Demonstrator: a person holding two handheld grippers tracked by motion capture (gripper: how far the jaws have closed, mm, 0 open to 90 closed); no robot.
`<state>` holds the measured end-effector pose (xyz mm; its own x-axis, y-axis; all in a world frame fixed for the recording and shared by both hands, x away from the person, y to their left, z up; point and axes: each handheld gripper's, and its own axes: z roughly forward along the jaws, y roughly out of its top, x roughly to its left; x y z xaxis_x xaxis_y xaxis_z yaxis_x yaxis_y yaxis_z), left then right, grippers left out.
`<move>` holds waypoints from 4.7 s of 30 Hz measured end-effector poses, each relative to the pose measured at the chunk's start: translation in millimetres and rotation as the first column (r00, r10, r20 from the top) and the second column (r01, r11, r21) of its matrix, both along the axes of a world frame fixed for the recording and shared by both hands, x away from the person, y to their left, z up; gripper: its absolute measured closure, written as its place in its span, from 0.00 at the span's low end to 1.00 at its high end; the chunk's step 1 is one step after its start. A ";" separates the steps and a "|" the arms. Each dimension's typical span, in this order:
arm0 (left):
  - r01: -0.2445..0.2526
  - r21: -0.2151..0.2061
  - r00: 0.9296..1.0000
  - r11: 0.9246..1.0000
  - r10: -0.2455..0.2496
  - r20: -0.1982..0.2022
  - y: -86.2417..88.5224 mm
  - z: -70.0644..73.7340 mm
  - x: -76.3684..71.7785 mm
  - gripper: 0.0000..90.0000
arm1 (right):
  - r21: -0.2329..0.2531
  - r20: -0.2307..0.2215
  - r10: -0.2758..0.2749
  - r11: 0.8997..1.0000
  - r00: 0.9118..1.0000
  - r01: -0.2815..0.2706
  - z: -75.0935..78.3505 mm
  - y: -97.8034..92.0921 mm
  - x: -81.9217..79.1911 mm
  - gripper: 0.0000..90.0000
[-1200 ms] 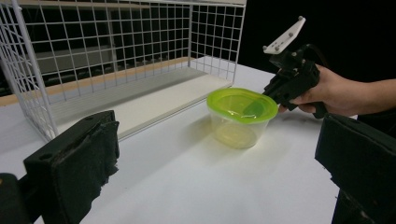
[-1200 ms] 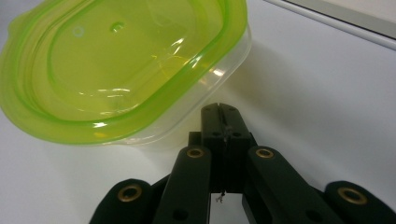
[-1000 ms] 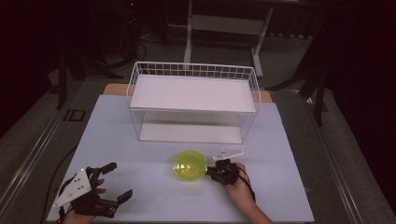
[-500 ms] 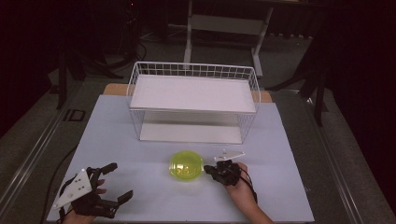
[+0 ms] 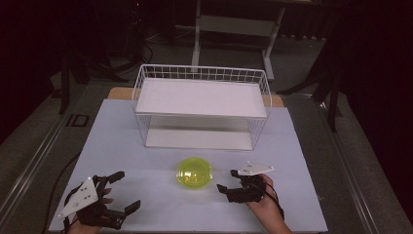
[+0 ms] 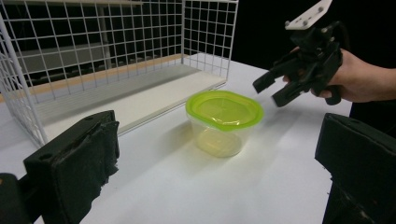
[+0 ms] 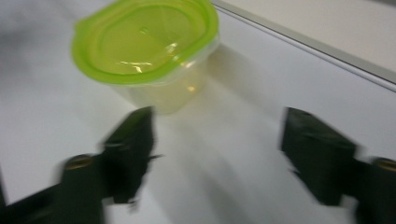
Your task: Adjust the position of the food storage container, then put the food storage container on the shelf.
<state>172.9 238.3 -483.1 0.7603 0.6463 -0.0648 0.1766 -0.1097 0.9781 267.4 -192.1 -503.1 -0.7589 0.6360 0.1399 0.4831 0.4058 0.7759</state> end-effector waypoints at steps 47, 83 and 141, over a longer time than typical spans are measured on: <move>0.168 0.000 0.980 0.986 -0.167 -0.108 -69.3 54.6 55.7 0.01 | 0.131 0.258 0.056 0.987 0.965 -0.092 82.7 25.4 -4.3 0.23; 0.039 0.066 0.892 0.997 -0.005 -0.452 -102.5 -7.1 104.9 0.11 | 0.208 -0.021 -0.048 0.977 0.999 0.051 32.1 30.0 34.6 0.29; 0.058 0.020 0.880 0.998 -0.041 -0.473 -105.5 11.5 108.8 0.93 | 0.175 -0.025 -0.131 0.975 0.991 0.134 43.8 33.7 18.5 0.88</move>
<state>281.7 132.8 -471.6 0.6760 0.6164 -0.4038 0.6097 -0.1602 0.7762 285.9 -158.4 -459.3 -0.6668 0.6952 0.2683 0.5341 0.1948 0.8227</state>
